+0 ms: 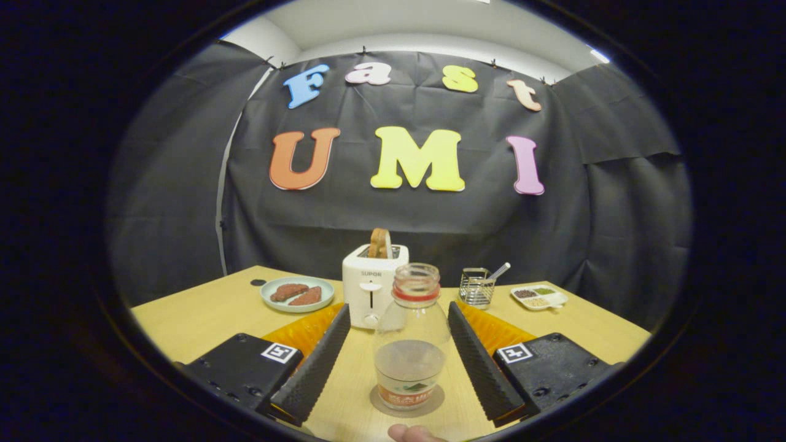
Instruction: Take the bottle from table, then pour the juice into the cup, finally place the bottle on the coaster
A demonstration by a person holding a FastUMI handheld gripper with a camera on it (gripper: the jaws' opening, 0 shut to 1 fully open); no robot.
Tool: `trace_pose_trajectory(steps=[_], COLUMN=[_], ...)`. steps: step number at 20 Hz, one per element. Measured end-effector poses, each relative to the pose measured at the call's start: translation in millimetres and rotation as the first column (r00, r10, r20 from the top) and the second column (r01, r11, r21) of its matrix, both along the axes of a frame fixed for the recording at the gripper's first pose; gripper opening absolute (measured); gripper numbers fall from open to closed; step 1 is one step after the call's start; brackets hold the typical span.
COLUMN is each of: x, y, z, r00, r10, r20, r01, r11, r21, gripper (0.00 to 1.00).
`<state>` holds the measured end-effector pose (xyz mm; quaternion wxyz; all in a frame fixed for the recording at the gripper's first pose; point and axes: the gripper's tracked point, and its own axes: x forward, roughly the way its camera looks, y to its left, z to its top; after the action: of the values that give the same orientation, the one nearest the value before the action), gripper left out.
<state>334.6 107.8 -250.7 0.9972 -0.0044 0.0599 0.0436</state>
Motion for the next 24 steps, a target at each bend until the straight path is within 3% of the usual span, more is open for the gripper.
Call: trace_pose_trajectory(steps=[9,24], x=[-35.1,-157.5], y=[-32.2,-46.8], z=[63.7,156.8], r00=[0.997,0.999], r10=[-0.07,-0.033], r20=[0.01,-0.004], r01=[0.07,0.034], r11=[0.997,0.999], r21=[0.041,0.035], gripper=[1.0,1.0])
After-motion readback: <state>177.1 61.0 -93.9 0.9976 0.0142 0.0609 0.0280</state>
